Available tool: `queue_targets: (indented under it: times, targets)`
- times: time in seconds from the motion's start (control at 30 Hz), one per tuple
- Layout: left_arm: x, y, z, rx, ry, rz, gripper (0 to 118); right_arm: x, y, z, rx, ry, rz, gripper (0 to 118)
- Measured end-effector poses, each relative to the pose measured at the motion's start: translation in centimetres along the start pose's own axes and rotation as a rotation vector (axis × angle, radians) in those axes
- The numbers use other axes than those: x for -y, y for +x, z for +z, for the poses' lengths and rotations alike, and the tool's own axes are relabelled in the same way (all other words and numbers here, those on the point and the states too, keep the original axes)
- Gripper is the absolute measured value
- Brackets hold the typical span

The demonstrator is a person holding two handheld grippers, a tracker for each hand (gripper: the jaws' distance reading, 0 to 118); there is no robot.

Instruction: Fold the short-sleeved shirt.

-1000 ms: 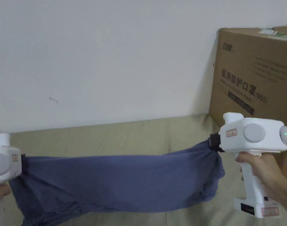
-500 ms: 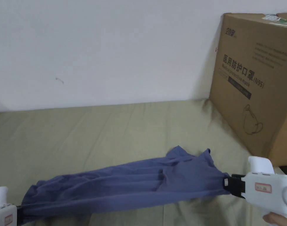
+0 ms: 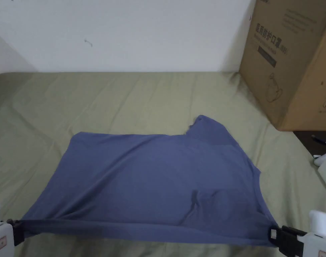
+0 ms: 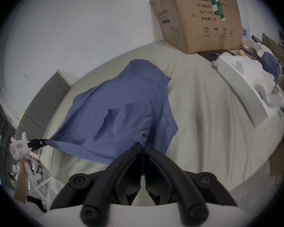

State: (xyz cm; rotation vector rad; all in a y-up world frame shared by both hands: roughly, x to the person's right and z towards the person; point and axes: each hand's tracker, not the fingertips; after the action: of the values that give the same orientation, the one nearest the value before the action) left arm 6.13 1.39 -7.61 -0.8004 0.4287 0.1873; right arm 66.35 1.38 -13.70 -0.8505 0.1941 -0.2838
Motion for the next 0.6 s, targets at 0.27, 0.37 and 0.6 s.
queue_targets:
  times: [0.27,0.37,0.6]
  targets:
    - [5.8,-0.4,4.1,-0.002,-0.022,-0.021,3,5.8,1.8,2.8,-0.017,-0.039,-0.023,2]
    - [6.8,-0.4,3.7,0.012,-0.019,-0.013,9,6.1,1.5,2.7,-0.006,-0.009,0.002,7]
    - [6.6,-0.7,4.9,0.085,0.007,0.051,110,6.0,0.6,3.1,0.027,0.022,0.027,102]
